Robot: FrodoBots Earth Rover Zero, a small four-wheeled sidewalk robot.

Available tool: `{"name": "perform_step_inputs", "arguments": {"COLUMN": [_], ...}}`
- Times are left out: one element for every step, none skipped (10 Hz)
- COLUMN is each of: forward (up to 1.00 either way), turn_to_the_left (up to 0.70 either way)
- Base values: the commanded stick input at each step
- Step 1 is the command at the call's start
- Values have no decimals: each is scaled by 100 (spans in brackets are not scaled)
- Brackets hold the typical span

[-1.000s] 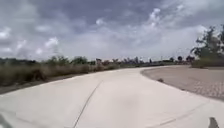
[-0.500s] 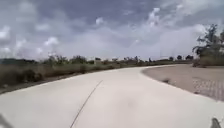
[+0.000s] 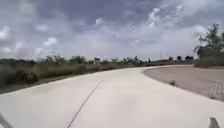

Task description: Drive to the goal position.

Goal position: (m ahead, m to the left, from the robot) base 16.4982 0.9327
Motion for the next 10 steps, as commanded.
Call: {"name": "perform_step_inputs", "arguments": {"forward": [70,70,70,70,70,70,70,70,70,70], "turn_to_the_left": [0,0,0,0,0,0,0,0,0,0]}}
